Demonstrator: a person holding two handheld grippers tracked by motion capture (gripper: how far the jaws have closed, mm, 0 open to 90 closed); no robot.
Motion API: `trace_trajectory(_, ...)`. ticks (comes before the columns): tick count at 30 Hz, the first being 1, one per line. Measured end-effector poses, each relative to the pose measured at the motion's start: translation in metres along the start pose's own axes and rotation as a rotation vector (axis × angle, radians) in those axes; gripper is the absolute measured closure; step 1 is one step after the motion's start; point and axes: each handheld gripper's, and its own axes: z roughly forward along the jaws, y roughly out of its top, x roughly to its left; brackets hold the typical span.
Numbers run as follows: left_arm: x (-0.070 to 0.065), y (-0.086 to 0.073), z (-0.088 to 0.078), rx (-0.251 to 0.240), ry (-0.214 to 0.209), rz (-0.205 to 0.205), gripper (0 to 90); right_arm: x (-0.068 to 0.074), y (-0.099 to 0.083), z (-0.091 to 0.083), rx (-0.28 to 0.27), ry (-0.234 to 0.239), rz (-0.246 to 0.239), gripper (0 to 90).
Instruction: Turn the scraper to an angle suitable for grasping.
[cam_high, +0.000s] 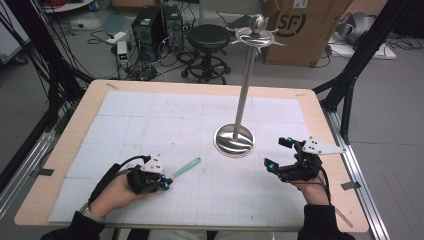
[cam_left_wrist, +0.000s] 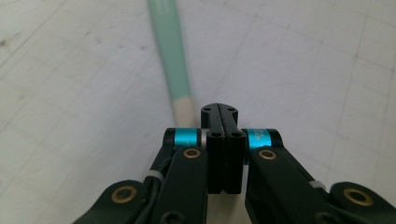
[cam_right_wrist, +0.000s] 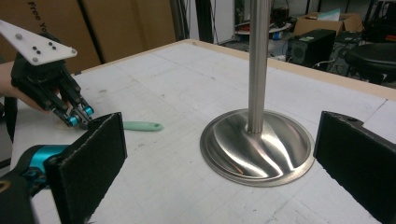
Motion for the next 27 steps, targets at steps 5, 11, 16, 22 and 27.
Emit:
trace_trajectory(5,0.016,-0.009,-0.009,-0.01,0.023,-0.049,90.0,-0.001,-0.001,0.001,0.005,-0.001,-0.003,1.5)
trace_trajectory(11,0.027,-0.013,-0.011,-0.019,0.057,-0.07,90.0,-0.001,-0.003,0.003,0.011,0.0,0.0,1.5)
trace_trajectory(16,0.034,-0.014,-0.011,-0.031,0.1,-0.092,90.0,-0.001,-0.003,0.003,0.007,0.003,0.001,1.5)
trace_trajectory(22,0.036,-0.012,-0.017,-0.085,0.093,-0.111,90.0,0.0,-0.002,0.002,0.002,-0.002,0.005,1.5)
trace_trajectory(27,0.043,-0.011,-0.033,-0.223,0.032,-0.189,89.7,-0.002,-0.002,-0.002,-0.008,-0.021,0.009,1.5)
